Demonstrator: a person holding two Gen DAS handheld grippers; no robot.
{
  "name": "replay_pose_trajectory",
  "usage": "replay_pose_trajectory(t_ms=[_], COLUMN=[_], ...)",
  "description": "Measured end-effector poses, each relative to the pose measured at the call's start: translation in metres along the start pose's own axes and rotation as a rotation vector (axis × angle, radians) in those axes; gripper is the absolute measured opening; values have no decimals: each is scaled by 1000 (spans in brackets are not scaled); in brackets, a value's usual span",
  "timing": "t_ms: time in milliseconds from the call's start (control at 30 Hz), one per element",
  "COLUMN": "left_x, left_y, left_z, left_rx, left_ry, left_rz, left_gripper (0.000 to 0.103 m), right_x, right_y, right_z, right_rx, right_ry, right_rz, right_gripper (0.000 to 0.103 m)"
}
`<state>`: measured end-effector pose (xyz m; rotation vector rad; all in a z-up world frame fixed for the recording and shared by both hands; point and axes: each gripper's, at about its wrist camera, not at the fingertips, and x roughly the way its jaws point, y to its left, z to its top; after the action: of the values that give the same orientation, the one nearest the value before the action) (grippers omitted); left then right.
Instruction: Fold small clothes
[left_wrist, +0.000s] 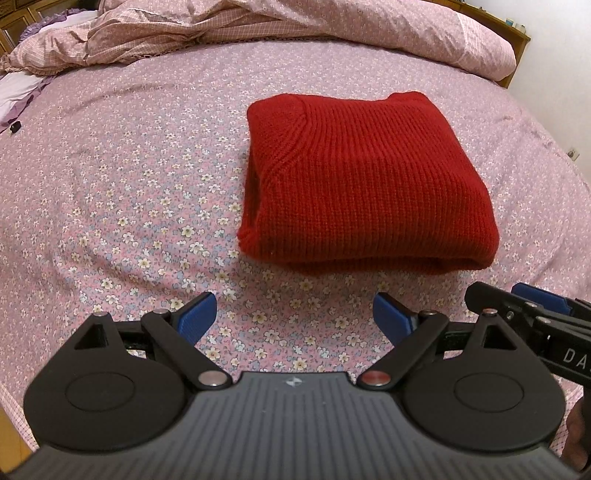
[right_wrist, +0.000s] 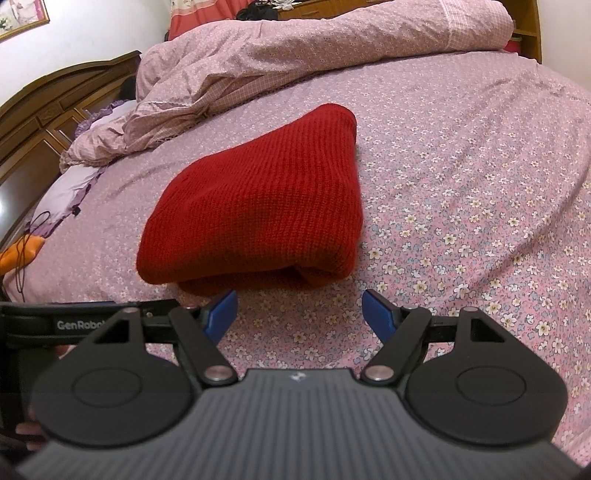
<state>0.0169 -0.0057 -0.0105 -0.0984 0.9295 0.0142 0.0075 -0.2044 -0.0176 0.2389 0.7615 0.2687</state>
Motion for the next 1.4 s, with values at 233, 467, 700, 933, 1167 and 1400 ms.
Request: replay_pose_trajectory(t_ms=[233, 467, 700, 933, 1167, 1400], left_x=[0, 0, -3, -3, -3, -3], left_y=[-1, -1, -5, -5, -6, -6], left_z=[-2, -2, -2, -2, -2, -2], left_rx=[5, 6, 30, 34, 37, 37], left_ry=[-1, -2, -24, -22, -21, -21], left_rz=[6, 5, 7, 12, 13, 14], left_gripper=[94, 94, 94, 94, 94, 94], right_x=[0, 0, 0, 0, 0, 0], right_y=[0, 1, 0, 1, 1, 1], right_z=[0, 0, 0, 0, 0, 0], right_rx=[-1, 0, -1, 0, 0, -1], right_ry=[0, 1, 1, 1, 2, 2], right_rz=[-1, -1, -1, -1, -1, -2], right_gripper=[76, 76, 76, 76, 76, 76])
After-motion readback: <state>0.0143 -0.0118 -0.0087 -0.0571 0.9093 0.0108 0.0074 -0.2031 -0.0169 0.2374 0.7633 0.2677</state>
